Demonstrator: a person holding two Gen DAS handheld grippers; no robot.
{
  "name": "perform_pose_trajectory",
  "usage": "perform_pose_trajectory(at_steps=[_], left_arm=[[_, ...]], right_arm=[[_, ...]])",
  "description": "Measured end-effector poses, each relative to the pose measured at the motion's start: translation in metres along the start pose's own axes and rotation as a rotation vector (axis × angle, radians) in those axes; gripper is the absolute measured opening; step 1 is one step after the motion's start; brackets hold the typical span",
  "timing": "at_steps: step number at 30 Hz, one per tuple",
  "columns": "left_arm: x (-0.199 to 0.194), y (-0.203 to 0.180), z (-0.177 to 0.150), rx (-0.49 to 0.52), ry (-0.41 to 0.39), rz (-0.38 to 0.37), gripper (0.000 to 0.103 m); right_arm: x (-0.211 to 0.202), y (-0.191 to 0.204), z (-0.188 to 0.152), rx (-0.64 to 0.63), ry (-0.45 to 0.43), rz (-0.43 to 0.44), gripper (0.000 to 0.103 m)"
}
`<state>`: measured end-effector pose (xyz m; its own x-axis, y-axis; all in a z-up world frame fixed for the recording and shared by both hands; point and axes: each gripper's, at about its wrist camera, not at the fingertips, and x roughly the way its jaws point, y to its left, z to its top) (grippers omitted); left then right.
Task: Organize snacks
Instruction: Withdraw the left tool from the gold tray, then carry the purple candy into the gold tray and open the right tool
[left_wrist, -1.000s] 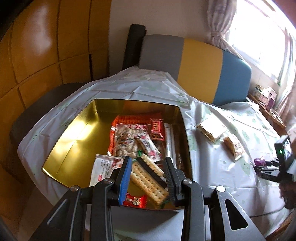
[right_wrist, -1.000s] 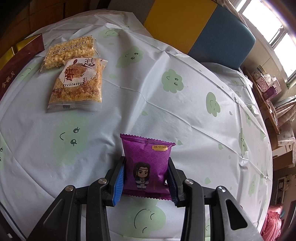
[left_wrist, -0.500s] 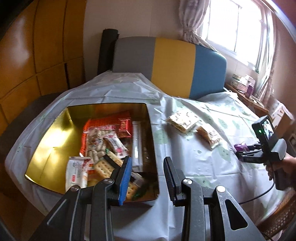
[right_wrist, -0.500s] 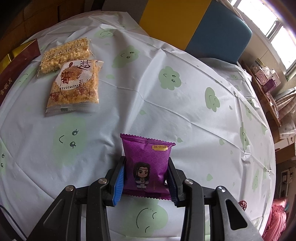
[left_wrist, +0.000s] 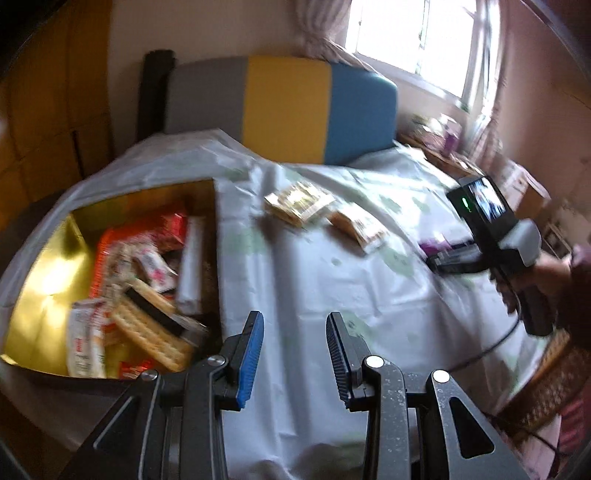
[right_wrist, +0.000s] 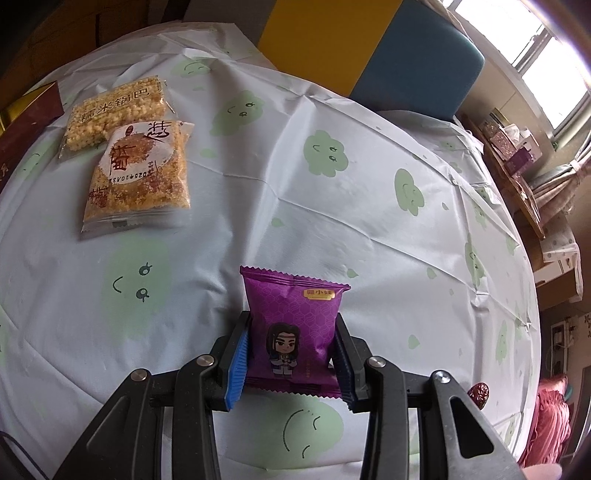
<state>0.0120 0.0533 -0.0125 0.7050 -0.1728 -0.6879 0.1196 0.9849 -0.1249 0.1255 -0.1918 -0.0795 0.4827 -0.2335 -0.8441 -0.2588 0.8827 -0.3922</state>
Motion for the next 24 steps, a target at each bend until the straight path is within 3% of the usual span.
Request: perform_pose_trajectory(at_steps=[13, 24], left_arm=[[0.046, -0.034, -0.037, 0.105, 0.127, -0.102, 0.036], [0.050, -0.023, -0.043, 0.044, 0.084, -0.156, 0.036]], right_arm=[[-0.001, -0.007, 0.000, 0.023, -0.003, 0.019, 0.040], [0.003, -0.011, 0.000, 0.022, -0.006, 0.029, 0.040]])
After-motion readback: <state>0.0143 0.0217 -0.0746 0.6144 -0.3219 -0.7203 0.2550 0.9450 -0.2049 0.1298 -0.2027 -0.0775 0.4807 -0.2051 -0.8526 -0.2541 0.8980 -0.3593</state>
